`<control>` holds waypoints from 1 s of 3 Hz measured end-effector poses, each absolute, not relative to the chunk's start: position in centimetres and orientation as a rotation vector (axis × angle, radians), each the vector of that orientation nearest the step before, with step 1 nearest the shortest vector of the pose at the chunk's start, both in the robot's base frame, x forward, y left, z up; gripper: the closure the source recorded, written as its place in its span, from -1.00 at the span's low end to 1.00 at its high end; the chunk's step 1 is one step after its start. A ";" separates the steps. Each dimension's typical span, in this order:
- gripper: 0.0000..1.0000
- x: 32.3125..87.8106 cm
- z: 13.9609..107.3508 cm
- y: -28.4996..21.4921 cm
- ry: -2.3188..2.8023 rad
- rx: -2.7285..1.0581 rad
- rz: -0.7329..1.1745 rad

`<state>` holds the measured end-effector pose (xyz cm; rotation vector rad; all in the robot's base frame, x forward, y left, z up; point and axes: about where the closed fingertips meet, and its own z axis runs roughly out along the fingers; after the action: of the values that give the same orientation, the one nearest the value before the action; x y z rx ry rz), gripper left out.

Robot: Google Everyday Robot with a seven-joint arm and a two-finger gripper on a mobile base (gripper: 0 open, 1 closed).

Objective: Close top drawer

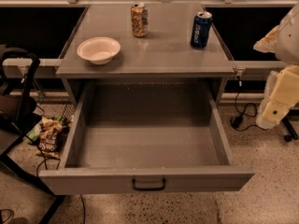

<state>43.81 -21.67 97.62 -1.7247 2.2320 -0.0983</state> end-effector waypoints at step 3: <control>-0.70 38.8 92.6 -24.7 2.317 -1.591 -0.037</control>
Offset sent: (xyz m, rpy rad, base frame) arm -0.0478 -0.0391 -0.0575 0.0520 0.0367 -0.0814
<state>38.79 -24.72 92.62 -1.5910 2.3174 -0.0369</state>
